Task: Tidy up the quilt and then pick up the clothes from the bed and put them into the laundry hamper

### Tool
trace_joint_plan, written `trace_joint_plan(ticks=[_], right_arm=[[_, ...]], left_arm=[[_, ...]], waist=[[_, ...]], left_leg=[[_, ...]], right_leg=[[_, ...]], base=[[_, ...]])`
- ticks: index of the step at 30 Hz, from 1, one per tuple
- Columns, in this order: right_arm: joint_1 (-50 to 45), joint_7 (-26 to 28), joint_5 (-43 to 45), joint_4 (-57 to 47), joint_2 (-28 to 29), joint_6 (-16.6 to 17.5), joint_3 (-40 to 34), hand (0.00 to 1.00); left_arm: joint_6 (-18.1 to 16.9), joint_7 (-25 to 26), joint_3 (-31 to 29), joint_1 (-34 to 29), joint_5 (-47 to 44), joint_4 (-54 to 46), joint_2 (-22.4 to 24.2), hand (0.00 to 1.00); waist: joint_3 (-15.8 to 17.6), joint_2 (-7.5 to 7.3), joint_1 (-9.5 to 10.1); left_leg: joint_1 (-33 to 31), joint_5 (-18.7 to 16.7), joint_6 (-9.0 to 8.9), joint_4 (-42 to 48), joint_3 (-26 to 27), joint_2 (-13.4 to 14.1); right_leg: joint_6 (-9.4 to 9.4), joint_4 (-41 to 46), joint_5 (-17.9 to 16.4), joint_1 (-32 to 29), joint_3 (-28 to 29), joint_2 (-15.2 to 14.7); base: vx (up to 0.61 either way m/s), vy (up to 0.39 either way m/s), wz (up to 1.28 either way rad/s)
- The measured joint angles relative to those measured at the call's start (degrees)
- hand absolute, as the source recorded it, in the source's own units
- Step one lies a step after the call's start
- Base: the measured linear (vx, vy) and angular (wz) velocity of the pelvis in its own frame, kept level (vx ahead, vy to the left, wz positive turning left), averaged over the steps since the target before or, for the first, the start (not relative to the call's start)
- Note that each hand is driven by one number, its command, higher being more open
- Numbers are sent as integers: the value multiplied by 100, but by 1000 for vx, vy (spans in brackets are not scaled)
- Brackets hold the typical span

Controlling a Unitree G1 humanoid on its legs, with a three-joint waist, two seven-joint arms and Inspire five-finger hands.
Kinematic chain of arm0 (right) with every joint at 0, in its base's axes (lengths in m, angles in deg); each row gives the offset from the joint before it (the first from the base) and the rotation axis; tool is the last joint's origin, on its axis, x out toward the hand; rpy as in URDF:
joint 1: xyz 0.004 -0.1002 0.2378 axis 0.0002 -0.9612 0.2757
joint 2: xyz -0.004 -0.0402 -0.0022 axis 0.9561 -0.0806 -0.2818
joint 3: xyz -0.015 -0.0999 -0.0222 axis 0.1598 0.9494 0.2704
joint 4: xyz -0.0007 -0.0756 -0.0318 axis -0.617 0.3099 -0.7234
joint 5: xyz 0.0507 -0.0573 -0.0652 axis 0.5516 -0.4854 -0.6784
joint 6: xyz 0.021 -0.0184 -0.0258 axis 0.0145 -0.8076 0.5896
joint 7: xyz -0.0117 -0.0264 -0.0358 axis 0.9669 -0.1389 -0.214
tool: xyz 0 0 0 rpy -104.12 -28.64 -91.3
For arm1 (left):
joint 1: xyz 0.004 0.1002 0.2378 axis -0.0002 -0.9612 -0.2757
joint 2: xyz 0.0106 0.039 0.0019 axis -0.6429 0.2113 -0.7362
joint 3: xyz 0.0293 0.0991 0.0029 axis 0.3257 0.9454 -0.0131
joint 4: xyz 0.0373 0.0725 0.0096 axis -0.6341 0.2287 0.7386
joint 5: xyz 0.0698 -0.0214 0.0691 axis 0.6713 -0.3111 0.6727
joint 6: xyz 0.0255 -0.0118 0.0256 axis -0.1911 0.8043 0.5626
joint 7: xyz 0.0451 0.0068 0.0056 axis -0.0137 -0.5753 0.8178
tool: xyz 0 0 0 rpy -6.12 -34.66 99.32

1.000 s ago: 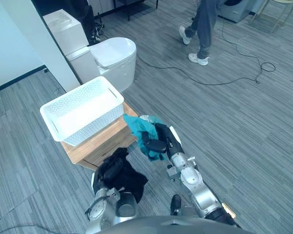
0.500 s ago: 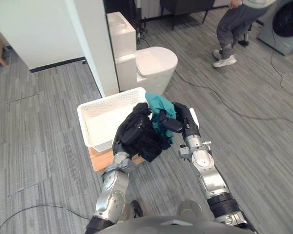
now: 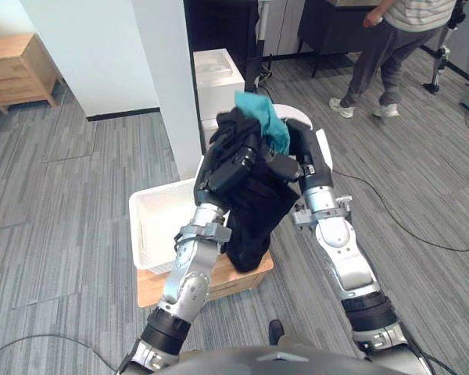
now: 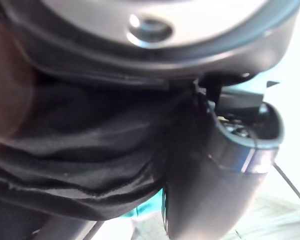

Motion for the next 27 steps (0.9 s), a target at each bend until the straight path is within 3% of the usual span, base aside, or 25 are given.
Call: trace_joint_plan(ticks=[4,8,11,16,23,24,25,26,27], right_arm=[[449,0,182,-20,-105,5,176,0],[987,30,226,-37,-204,172,396,0],[1267,29,225,-38,-208,253,372,0],[1815,141,214,30,-205,257,514,0],[1697,325,222,543,-215,286,627,0],[1615,368,221,679,-195,276,625,0],[1544,377,218,826,-214,279,576,0],[1533,374,216,932,-213,270,533,0],[1484,362,212,1181,-175,224,509,0]], left_arm=[[-78,5,-185,95,5,-329,-28,0],[-97,98,-506,139,176,-999,-293,0],[-129,269,-762,496,693,-1172,-511,0],[-378,853,-1469,964,1377,-1510,-780,0],[-721,1178,-2197,656,2094,-1870,-824,0],[-720,1178,-2286,433,2093,-1904,-823,0],[-710,1174,-2303,273,2093,-1893,-815,0],[-694,1166,-2294,197,2094,-1889,-796,0],[-652,1159,-2304,24,2097,-1884,-729,0]], waist=[[-111,18,21],[-240,15,40],[-250,17,156],[-264,10,187],[-292,9,264],[-257,-77,310],[-177,-214,339],[-240,-77,287],[-177,-121,352]], left_leg=[[182,3,1,1,-9,-120],[202,7,7,-71,-123,-222],[246,10,12,-80,-205,-229],[302,10,12,-89,-329,-239],[218,22,-8,140,-420,-312],[-70,-27,-18,607,-424,-340],[-283,-262,130,520,-313,-372],[-172,109,164,-312,-240,-316],[-20,635,275,-682,-123,-432]], right_leg=[[13,-307,240,373,-116,-129],[26,-307,258,447,-313,-237],[23,-305,272,586,-507,-264],[16,-303,276,757,-723,-289],[2,-303,287,880,-978,-414],[-32,-298,313,887,-999,-573],[-27,-294,313,878,-959,-765],[-18,-280,313,842,-1006,-711],[48,-223,348,780,-1011,-756]], base=[[10,58,12],[-26,18,22],[-33,-15,36],[-26,-36,21],[2,-36,13],[-39,24,38],[-42,31,54],[-61,39,49],[-58,26,24]])
